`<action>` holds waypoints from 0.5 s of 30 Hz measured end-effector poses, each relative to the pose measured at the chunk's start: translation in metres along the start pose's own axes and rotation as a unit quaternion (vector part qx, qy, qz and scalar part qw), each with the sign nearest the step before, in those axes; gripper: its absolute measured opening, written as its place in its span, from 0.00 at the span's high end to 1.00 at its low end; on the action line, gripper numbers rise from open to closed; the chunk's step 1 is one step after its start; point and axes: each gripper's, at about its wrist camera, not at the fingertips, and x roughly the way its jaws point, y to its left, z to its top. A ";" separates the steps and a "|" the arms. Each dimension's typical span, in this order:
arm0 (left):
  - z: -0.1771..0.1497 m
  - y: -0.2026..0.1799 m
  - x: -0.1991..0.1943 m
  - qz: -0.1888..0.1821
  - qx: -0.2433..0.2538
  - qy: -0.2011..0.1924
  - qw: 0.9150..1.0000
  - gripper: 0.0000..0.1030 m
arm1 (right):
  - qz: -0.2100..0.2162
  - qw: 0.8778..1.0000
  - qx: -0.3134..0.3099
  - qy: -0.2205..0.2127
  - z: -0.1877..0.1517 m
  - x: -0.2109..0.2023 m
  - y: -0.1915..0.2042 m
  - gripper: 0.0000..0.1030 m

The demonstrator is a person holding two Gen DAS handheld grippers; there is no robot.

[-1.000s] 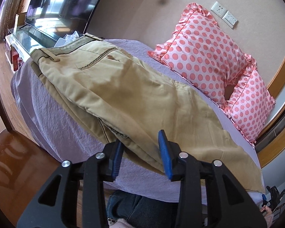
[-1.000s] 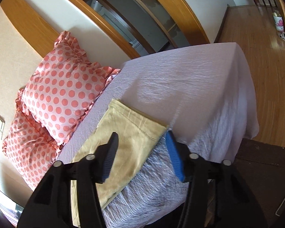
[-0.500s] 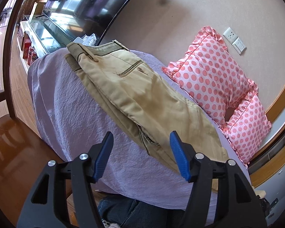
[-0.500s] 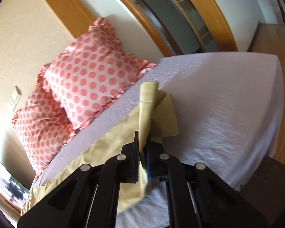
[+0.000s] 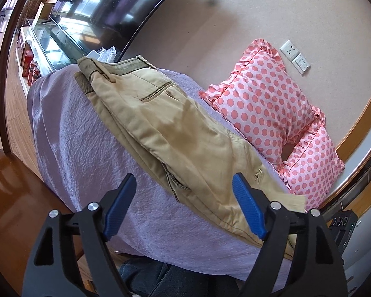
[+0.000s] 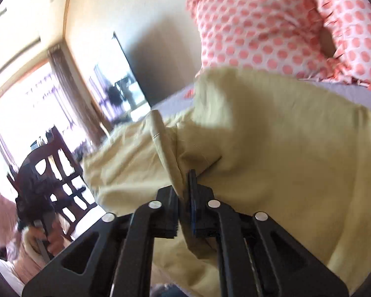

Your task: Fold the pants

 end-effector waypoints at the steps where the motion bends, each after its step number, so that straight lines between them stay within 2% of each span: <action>1: 0.000 -0.001 0.000 0.004 0.006 -0.002 1.000 0.21 | -0.001 1.000 -0.005 0.005 -0.005 0.004 0.004 0.67; 2: 0.001 -0.001 0.001 0.008 0.013 -0.002 1.000 0.21 | 0.004 1.000 -0.009 -0.008 -0.009 0.000 0.005 0.63; 4: 0.002 -0.003 0.006 0.012 0.023 0.005 1.000 0.21 | 0.022 1.000 -0.004 -0.012 -0.009 -0.003 0.004 0.39; 5: 0.002 -0.005 0.008 0.013 0.025 0.008 1.000 0.21 | 0.027 1.000 -0.002 -0.014 -0.008 -0.004 0.003 0.36; 15: 0.011 -0.013 0.035 0.039 0.029 0.022 0.999 0.21 | 0.035 0.999 0.008 -0.022 -0.009 -0.005 0.003 0.32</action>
